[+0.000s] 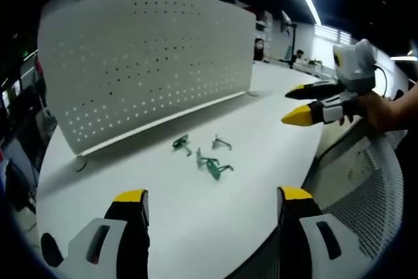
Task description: Insert the hook assembly into the mounting plate slot until the hook locks in place.
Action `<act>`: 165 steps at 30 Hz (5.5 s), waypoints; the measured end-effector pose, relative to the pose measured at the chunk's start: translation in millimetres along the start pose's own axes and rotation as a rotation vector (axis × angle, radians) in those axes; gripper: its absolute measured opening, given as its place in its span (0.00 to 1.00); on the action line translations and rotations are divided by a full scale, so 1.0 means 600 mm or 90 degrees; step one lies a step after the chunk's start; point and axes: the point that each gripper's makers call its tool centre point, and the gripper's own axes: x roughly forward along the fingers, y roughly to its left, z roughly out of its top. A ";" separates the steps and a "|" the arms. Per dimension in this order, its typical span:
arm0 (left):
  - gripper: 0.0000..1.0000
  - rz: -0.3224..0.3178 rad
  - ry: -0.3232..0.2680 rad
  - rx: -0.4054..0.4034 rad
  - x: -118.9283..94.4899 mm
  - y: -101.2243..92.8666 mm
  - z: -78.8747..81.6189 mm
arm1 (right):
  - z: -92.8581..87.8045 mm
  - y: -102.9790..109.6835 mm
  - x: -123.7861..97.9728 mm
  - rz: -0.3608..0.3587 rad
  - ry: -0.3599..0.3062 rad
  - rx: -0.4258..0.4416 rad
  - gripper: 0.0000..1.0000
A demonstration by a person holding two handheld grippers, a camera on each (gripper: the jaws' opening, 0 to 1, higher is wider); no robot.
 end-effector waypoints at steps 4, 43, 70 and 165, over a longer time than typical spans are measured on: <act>0.80 0.004 0.009 0.002 0.000 0.003 -0.005 | -0.008 0.020 0.007 0.043 0.023 0.007 0.54; 0.79 -0.007 0.021 -0.020 0.005 0.002 -0.012 | -0.017 0.079 0.207 0.216 0.152 -0.210 0.25; 0.78 -0.006 0.021 -0.033 0.005 0.004 -0.011 | -0.061 0.098 0.268 0.358 0.257 -0.543 0.03; 0.14 -0.087 -0.101 -0.373 -0.015 0.003 0.115 | 0.155 0.236 0.066 0.320 -0.072 0.142 0.00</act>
